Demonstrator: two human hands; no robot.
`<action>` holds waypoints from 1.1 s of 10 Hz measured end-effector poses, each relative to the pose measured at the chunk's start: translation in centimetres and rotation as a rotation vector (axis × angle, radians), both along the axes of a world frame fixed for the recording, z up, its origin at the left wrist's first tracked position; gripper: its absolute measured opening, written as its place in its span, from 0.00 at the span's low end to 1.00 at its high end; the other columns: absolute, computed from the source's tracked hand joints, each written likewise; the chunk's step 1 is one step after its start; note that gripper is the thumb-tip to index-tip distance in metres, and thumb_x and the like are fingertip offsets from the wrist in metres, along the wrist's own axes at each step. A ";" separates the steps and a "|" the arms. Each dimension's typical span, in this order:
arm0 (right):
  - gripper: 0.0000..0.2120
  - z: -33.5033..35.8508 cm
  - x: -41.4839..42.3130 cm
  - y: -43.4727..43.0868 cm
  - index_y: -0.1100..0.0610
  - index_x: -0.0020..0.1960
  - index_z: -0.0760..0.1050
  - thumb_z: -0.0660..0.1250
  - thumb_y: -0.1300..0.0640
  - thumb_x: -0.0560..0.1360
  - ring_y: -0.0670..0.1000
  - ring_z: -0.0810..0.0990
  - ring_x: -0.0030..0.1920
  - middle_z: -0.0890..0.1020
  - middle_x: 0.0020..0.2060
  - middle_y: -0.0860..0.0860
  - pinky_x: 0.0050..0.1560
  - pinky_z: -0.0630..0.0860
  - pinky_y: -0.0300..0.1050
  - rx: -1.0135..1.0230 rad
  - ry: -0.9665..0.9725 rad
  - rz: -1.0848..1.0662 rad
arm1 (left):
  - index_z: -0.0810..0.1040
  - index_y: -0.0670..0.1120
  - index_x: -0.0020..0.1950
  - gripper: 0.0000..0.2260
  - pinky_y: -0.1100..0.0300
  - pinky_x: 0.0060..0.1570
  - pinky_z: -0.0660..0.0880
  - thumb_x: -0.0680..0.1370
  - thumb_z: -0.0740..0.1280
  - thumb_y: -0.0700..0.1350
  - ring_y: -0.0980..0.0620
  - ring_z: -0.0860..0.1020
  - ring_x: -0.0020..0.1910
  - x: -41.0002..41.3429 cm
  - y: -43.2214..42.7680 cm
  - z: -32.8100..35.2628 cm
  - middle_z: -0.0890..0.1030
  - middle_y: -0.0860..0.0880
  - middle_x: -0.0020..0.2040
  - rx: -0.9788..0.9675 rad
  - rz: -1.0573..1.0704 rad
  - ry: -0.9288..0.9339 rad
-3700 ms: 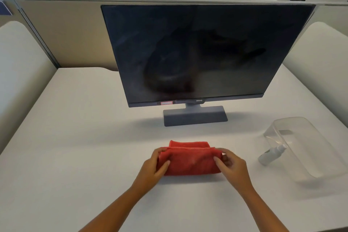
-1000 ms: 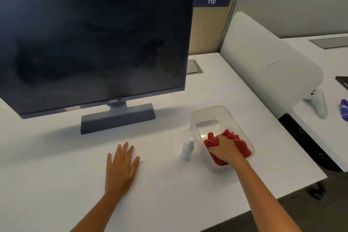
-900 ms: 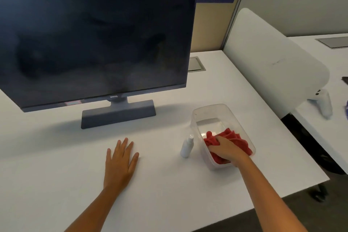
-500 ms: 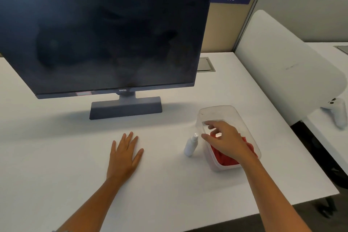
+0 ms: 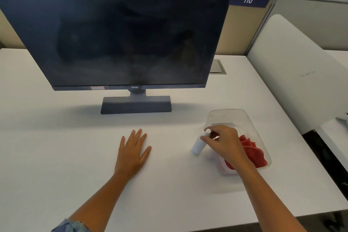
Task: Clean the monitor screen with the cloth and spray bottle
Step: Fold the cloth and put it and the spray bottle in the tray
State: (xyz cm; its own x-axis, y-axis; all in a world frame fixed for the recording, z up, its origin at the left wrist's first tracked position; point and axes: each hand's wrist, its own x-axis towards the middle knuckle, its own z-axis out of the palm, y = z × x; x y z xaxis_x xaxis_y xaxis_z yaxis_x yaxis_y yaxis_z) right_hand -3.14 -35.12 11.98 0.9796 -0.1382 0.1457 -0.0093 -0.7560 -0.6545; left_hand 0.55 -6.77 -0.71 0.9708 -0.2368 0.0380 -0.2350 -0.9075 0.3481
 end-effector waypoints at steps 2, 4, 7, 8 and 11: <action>0.09 5.0 1.7 -3.0 0.58 0.49 0.83 0.75 0.59 0.69 0.44 0.81 0.38 0.83 0.39 0.49 0.37 0.73 0.24 0.101 -0.214 -0.163 | 0.62 0.49 0.72 0.39 0.48 0.73 0.45 0.72 0.32 0.68 0.48 0.53 0.76 0.1 0.0 -0.1 0.60 0.48 0.76 0.001 -0.003 0.004; 0.12 5.3 2.9 -5.3 0.60 0.52 0.82 0.74 0.57 0.70 0.47 0.80 0.39 0.83 0.42 0.51 0.38 0.68 0.24 0.004 -0.223 -0.253 | 0.62 0.49 0.72 0.40 0.47 0.73 0.45 0.72 0.32 0.68 0.48 0.54 0.76 0.1 0.0 0.0 0.60 0.48 0.76 0.003 -0.005 0.006; 0.09 1.0 4.6 -7.7 0.65 0.46 0.81 0.74 0.60 0.69 0.57 0.80 0.39 0.84 0.40 0.60 0.44 0.76 0.48 -0.118 -0.078 -0.285 | 0.62 0.48 0.73 0.41 0.47 0.73 0.45 0.71 0.31 0.69 0.47 0.53 0.76 0.1 -0.1 0.2 0.60 0.47 0.76 -0.011 -0.009 0.012; 0.09 -0.1 4.8 -7.7 0.65 0.46 0.81 0.74 0.59 0.70 0.56 0.79 0.39 0.84 0.40 0.60 0.43 0.74 0.45 -0.129 -0.027 -0.273 | 0.62 0.48 0.73 0.41 0.47 0.73 0.45 0.71 0.31 0.69 0.47 0.54 0.76 0.1 0.0 0.3 0.60 0.47 0.76 -0.012 -0.007 0.013; 0.18 -0.7 4.0 -7.5 0.63 0.58 0.79 0.74 0.59 0.69 0.55 0.80 0.43 0.84 0.48 0.60 0.48 0.72 0.40 -0.081 0.007 -0.302 | 0.60 0.49 0.73 0.41 0.48 0.73 0.43 0.71 0.31 0.68 0.48 0.52 0.76 0.0 0.0 0.2 0.58 0.48 0.76 0.002 -0.012 0.025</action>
